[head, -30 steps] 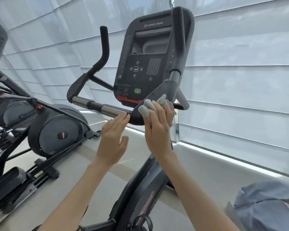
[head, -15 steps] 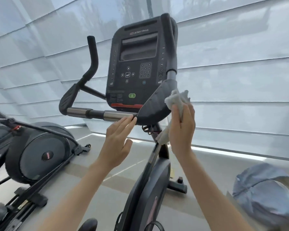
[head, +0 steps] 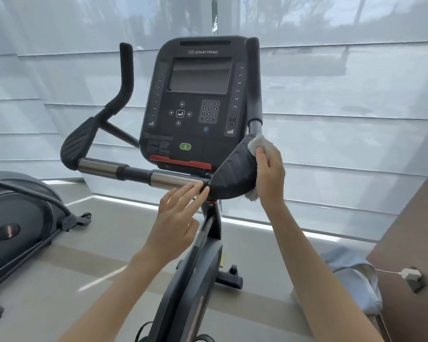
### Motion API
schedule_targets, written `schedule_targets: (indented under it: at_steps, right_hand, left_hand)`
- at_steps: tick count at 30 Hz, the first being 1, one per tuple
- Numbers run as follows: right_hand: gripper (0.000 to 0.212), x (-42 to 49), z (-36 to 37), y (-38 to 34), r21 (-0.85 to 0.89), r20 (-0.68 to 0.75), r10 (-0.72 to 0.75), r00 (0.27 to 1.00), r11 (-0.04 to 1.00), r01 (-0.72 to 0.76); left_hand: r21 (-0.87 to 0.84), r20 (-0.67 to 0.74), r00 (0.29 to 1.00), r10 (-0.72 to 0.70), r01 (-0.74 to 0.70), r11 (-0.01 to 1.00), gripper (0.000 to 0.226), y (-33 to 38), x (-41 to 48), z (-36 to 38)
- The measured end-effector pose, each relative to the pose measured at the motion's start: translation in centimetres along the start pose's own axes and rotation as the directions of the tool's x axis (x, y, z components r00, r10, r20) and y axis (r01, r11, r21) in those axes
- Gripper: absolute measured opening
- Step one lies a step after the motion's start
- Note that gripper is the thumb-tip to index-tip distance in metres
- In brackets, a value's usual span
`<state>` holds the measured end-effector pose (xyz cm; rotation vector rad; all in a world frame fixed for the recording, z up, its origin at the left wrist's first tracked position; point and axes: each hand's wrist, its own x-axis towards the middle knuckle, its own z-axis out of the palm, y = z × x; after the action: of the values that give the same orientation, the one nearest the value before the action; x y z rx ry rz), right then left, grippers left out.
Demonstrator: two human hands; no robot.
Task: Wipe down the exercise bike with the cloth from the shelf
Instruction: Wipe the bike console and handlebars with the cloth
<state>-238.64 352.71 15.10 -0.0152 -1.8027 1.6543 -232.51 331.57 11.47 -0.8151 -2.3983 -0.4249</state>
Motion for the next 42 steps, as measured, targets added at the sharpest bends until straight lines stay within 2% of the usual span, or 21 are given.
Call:
schedule_targets:
  at_steps: [5, 8, 13, 16, 18, 19, 21, 23, 25, 28, 31, 33, 34, 36, 38, 40, 42]
  right_hand:
    - [0.034, -3.6, 1.8, -0.2, -0.201, -0.081, -0.148, 0.986, 0.971, 0.129]
    - [0.033, -6.2, 3.5, -0.3, -0.362, -0.137, -0.28, 0.95, 0.907, 0.215]
    - [0.036, -9.7, 6.6, 0.3, -0.627, -0.106, -0.392, 0.914, 0.739, 0.244]
    - [0.035, -11.6, 8.8, 0.3, -0.76, 0.024, -0.453, 0.891, 0.57, 0.31]
    - [0.033, -12.7, 10.7, -0.2, -0.767, 0.174, -0.484, 0.858, 0.48, 0.426]
    - [0.031, -13.1, 11.4, -0.6, -0.73, 0.25, -0.499, 0.83, 0.466, 0.5]
    - [0.028, -12.9, 11.7, -1.8, -0.613, 0.325, -0.516, 0.793, 0.523, 0.592]
    - [0.032, -11.7, 10.4, -3.5, -0.534, 0.298, -0.515, 0.803, 0.607, 0.588]
    - [0.046, -9.9, 8.2, -5.7, -0.522, 0.254, -0.518, 0.817, 0.637, 0.567]
    - [0.043, -7.0, 5.1, -8.0, -0.57, 0.226, -0.533, 0.815, 0.606, 0.555]
    - [0.032, -4.4, 3.3, -8.7, -0.651, 0.248, -0.554, 0.795, 0.512, 0.56]
    - [0.033, -3.5, 3.4, -8.2, -0.709, 0.318, -0.529, 0.787, 0.418, 0.568]
    - [0.034, -3.5, 3.9, -7.8, -0.735, 0.366, -0.463, 0.807, 0.388, 0.556]
    - [0.035, -4.0, 5.1, -6.8, -0.802, 0.462, -0.21, 0.861, 0.315, 0.508]
    - [0.04, -4.7, 5.9, -5.4, -0.849, 0.516, -0.001, 0.857, 0.132, 0.512]
    - [0.047, -5.1, 6.3, -4.9, -0.818, 0.574, 0.0, 0.819, 0.059, 0.573]
    - [0.049, -5.4, 6.9, -4.7, -0.774, 0.624, -0.11, 0.773, 0.051, 0.632]
  left_hand:
    - [-0.002, -0.017, 0.998, 0.058, -0.058, 0.998, 0.057, -0.8, 0.0, 0.1]
    - [-0.05, -0.063, 0.997, 0.047, -0.051, 0.997, 0.057, -1.5, -0.4, -0.1]
    - [-0.084, -0.167, 0.981, -0.094, 0.081, 0.993, 0.06, -4.2, -2.3, -1.1]
    - [-0.074, -0.176, 0.977, -0.121, 0.11, 0.991, 0.06, -5.8, -3.0, -1.5]
    - [-0.061, -0.162, 0.978, -0.132, 0.124, 0.99, 0.06, -6.7, -3.1, -1.7]
    - [-0.052, -0.153, 0.978, -0.141, 0.135, 0.99, 0.06, -7.2, -3.2, -1.7]
    - [-0.017, -0.142, 0.975, -0.171, 0.17, 0.985, 0.06, -8.2, -3.1, -1.9]
    - [0.031, -0.121, 0.971, -0.205, 0.21, 0.977, 0.062, -9.5, -3.1, -1.9]
    - [0.074, -0.087, 0.969, -0.23, 0.236, 0.969, 0.065, -10.5, -3.0, -1.9]
    - [0.16, -0.029, 0.971, -0.235, 0.237, 0.958, 0.065, -11.4, -2.9, -1.9]
    - [0.201, -0.025, 0.975, -0.222, 0.222, 0.954, 0.061, -12.0, -2.8, -1.8]
    - [0.2, -0.021, 0.978, -0.208, 0.208, 0.957, 0.061, -12.3, -2.7, -1.7]
    - [0.2, -0.024, 0.98, -0.198, 0.199, 0.959, 0.06, -12.5, -2.7, -1.7]
    - [0.194, -0.037, 0.983, -0.18, 0.184, 0.964, 0.059, -12.8, -2.6, -1.6]
    - [0.181, -0.051, 0.985, -0.166, 0.173, 0.968, 0.058, -13.1, -2.7, -1.5]
    - [0.175, -0.069, 0.986, -0.151, 0.161, 0.971, 0.058, -13.3, -2.8, -1.4]
    - [0.173, -0.089, 0.987, -0.135, 0.148, 0.974, 0.058, -13.3, -2.7, -1.4]
